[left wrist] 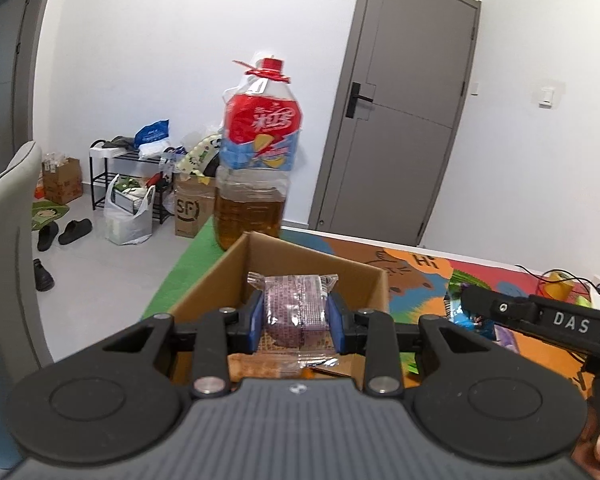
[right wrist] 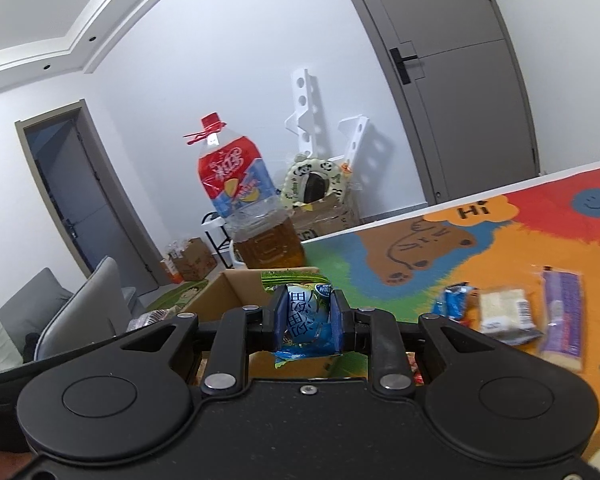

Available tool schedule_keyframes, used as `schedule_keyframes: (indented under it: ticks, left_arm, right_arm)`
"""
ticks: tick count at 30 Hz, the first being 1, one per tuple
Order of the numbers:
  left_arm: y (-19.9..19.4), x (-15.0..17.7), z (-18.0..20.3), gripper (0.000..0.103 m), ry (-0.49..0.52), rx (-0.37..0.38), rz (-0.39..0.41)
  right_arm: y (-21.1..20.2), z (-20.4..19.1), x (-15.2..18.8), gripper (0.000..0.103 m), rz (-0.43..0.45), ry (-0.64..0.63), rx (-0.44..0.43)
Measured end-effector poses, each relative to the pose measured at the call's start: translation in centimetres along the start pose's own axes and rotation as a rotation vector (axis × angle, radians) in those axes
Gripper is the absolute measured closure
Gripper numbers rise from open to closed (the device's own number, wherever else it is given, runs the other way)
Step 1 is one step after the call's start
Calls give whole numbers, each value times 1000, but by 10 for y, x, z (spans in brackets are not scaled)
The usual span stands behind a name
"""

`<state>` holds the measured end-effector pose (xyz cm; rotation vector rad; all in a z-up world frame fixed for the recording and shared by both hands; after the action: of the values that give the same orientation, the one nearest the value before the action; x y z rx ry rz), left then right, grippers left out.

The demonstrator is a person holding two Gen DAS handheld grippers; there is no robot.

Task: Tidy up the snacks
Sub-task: 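Carry both packs over the cardboard box and open both tools, then move both open tools back from the box toward the snacks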

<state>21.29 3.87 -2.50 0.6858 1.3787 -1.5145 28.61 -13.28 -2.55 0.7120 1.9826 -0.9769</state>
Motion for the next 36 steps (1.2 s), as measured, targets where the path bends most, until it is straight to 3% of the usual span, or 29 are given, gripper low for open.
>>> schedule_keyframes:
  ticks: [10, 17, 22, 27, 29, 36]
  left_arm:
    - [17, -4, -29, 70, -44, -18, -50]
    - [8, -6, -45, 54, -69, -60, -50]
    - [-4, -6, -52, 46, -76, -67, -37]
    - [-10, -6, -54, 37, -92, -63, -28]
    - [-14, -4, -52, 29, -97, -57, -20]
    - [-21, 0, -39, 18, -93, -38, -21]
  right_arm:
    - [24, -29, -2, 80, -26, -25, -45]
    - [36, -44, 4, 79, -65, -12, -89]
    - [39, -55, 10, 71, -95, -21, -113]
    - [30, -50, 12, 64, -93, -16, -82]
    - [26, -45, 11, 63, -88, -13, -68]
    - [9, -23, 12, 53, -82, 8, -9]
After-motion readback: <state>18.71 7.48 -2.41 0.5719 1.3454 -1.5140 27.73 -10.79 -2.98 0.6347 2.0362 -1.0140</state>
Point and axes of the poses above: each gripper's, at about its wrist camera, not at the fingertips, and y roughly the way its jaws point, z to its right, x to its underside, the point moved 7 cm from there along y, roughly the way its jaws point, and after that the axes turned 4 degrees about x, right-handed, at the moved point
